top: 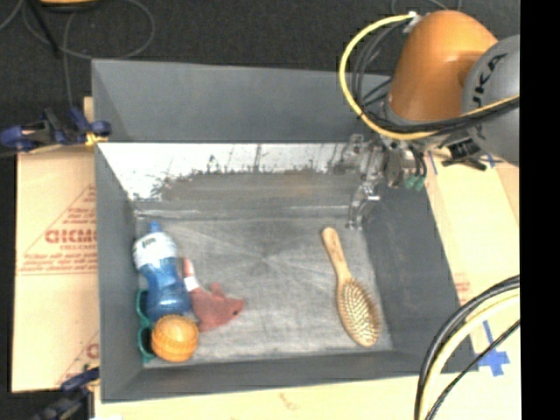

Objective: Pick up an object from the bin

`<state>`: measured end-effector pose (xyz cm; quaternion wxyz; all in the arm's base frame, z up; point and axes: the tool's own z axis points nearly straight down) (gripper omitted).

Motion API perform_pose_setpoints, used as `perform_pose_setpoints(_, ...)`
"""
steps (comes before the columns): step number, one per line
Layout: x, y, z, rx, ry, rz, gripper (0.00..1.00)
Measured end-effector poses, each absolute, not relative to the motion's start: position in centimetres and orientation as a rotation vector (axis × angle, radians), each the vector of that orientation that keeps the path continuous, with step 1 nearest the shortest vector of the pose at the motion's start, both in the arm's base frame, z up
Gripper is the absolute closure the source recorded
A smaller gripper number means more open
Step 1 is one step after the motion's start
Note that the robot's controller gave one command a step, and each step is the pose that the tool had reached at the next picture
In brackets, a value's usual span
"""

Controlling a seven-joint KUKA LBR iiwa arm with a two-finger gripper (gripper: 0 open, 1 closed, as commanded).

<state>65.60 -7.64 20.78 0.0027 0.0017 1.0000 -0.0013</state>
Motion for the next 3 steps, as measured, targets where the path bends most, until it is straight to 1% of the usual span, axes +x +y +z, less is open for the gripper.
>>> perform_pose_setpoints(1, 64.6, -7.4, 7.5, 0.107, 3.128, 0.002, 1.0)
perform_pose_setpoints(2, 64.6, -7.4, 7.5, 0.106, 3.128, 0.001, 1.0)
perform_pose_setpoints(3, 60.1, -9.0, 12.8, 0.061, 3.147, -0.001, 1.0)
